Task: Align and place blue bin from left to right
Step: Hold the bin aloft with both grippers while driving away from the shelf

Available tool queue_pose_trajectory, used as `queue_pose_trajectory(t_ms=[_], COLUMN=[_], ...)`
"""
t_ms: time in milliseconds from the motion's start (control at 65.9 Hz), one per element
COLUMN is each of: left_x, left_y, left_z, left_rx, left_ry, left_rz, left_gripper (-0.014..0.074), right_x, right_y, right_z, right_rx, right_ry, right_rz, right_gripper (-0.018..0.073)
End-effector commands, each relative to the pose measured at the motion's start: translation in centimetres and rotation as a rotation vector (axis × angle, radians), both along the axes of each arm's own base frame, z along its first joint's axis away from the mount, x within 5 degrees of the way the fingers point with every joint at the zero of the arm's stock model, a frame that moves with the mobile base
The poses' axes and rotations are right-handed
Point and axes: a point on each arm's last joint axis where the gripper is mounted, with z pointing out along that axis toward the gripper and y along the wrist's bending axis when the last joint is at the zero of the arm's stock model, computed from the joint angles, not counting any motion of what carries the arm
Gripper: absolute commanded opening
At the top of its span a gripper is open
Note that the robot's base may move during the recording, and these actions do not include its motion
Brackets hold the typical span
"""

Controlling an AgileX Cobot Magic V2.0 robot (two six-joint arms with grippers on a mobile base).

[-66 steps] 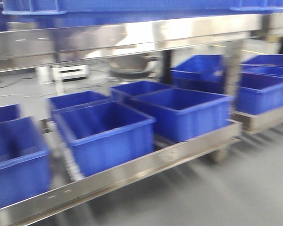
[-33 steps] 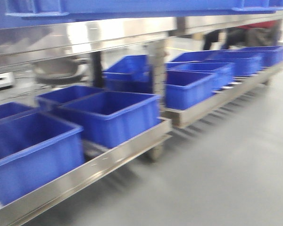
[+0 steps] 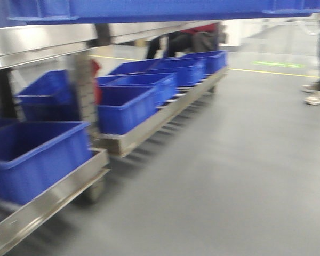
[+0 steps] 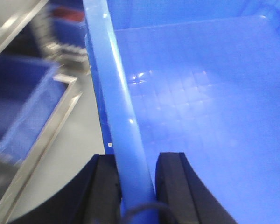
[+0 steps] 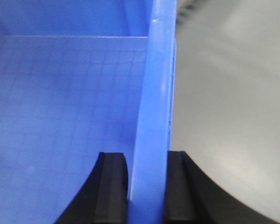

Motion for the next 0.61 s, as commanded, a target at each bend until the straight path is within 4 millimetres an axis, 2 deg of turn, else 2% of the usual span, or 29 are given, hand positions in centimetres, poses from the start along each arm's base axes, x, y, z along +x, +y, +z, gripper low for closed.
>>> queue_pose_trajectory(t_ms=[0,592], left_x=[-0.77,-0.7], left_y=[0.48,0.78], left_z=[1.87,1.9], left_rx=[0.001,0.032], left_ry=[-0.11,-0.12], left_rz=[-0.005,0.014], left_gripper=[-0.0111,-0.0111], right_x=[-0.35,-0.29], right_y=[-0.58,-0.57], right_z=[2.08,2.21], right_rx=[-0.011,-0.009], right_ry=[-0.153,-0.168], right_rz=[-0.017,-0.017], right_gripper=[-0.0151,-0.0151])
